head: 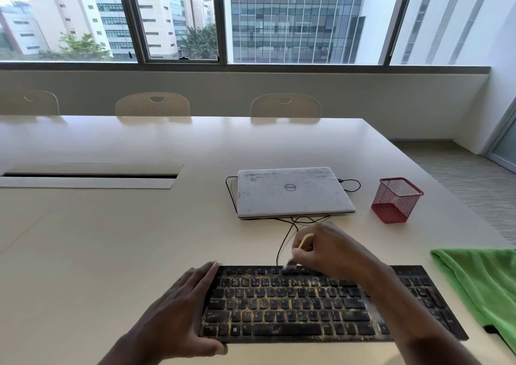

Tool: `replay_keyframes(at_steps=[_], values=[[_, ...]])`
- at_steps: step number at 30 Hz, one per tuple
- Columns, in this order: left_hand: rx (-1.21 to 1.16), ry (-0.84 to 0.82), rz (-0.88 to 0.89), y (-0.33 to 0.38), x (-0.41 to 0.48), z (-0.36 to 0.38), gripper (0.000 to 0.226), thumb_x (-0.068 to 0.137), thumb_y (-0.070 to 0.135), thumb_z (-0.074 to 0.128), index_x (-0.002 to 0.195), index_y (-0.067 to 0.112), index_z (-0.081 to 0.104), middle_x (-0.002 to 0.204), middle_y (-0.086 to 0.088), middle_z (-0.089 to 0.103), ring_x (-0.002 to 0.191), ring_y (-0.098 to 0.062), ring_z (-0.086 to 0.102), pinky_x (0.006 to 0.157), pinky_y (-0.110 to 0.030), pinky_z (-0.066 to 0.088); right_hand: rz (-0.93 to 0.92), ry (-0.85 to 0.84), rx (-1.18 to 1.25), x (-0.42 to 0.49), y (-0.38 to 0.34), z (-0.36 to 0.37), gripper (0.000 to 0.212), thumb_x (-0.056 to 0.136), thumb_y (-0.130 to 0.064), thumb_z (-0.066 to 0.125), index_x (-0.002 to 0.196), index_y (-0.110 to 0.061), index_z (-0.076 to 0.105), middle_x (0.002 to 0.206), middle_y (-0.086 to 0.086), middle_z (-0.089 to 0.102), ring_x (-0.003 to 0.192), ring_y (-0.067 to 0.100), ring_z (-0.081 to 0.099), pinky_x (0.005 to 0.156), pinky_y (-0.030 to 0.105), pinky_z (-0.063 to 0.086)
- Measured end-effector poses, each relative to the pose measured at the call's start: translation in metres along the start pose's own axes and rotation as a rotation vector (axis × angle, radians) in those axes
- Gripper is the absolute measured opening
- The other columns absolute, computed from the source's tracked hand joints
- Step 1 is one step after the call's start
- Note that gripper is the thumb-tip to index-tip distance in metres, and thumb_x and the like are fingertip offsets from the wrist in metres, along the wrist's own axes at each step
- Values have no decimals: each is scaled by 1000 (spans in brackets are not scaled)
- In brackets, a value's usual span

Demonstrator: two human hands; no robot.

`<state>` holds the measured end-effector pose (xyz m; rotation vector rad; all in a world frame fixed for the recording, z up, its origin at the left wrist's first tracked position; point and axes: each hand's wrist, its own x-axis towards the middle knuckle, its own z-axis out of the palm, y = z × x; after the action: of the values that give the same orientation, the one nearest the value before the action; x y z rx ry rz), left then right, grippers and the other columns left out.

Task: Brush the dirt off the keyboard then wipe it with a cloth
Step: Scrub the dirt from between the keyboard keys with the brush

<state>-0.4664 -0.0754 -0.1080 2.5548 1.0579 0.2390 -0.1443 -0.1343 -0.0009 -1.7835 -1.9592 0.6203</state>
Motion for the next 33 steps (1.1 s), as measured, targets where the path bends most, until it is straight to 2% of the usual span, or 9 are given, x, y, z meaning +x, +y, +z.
replay_keyframes(at_steps=[2, 5, 10, 14, 17, 20, 23, 29, 33], values=[[0, 0, 3, -1, 1, 0, 143, 54, 102, 57, 160, 35, -10, 166, 25, -4, 155, -4, 4, 125, -33, 22, 4, -20, -27, 1, -1, 1, 17, 88, -26, 69, 75, -15, 73, 75, 4, 72, 57, 15, 60, 54, 30, 50], [-6, 1, 3, -2, 1, 1, 143, 54, 102, 58, 160, 35, -9, 166, 25, -3, 155, -4, 5, 125, -33, 21, 2, -75, -18, 2, -1, 2, 20, 84, -27, 68, 71, -11, 72, 73, 7, 70, 52, 12, 52, 49, 32, 43], [0, 1, 17, 0, 1, -2, 143, 55, 101, 58, 160, 33, -10, 165, 25, -3, 153, 1, 3, 125, -28, 19, -9, -18, -6, 5, -7, 0, 9, 83, -22, 69, 84, -19, 77, 76, -8, 71, 63, 4, 61, 55, 20, 48], [0, 0, 1, 0, 1, -1, 143, 54, 102, 58, 160, 34, -10, 165, 26, -6, 154, -3, 3, 126, -31, 19, -25, -145, -48, 7, -6, 4, 7, 78, -24, 69, 78, -27, 75, 82, -11, 73, 74, 6, 67, 64, 22, 53], [4, -7, -3, 1, 0, -1, 142, 54, 102, 57, 159, 36, -13, 164, 27, -8, 154, -2, 1, 126, -28, 17, -16, -110, -14, 8, -5, 3, 5, 77, -24, 71, 75, -24, 76, 79, -11, 74, 70, 6, 67, 62, 25, 54], [19, -1, -6, 2, 0, -2, 143, 52, 103, 55, 158, 37, -14, 164, 28, -8, 154, -2, 1, 126, -28, 17, -17, -53, -16, 10, -4, 2, 9, 79, -22, 70, 84, -21, 78, 84, -7, 75, 73, 9, 67, 66, 29, 55], [19, -3, -10, 2, 0, -2, 143, 52, 103, 56, 158, 37, -15, 164, 28, -9, 153, -1, 0, 126, -28, 15, -26, -110, -42, 10, -3, 2, 7, 78, -24, 71, 80, -24, 78, 82, -10, 75, 74, 5, 68, 69, 28, 57], [13, -7, -12, 2, 0, -2, 143, 53, 102, 58, 159, 37, -13, 163, 28, -8, 154, -2, 3, 125, -29, 21, -27, -71, -6, 11, -1, 2, 9, 80, -26, 69, 73, -26, 75, 78, -8, 75, 65, 9, 68, 61, 32, 56], [19, -8, -12, 4, 0, -4, 143, 53, 103, 56, 158, 38, -16, 162, 30, -12, 153, -1, 0, 125, -27, 19, -42, -131, -32, 11, -1, 3, 19, 79, -24, 70, 64, -34, 68, 71, -11, 72, 60, 4, 64, 56, 22, 52]])
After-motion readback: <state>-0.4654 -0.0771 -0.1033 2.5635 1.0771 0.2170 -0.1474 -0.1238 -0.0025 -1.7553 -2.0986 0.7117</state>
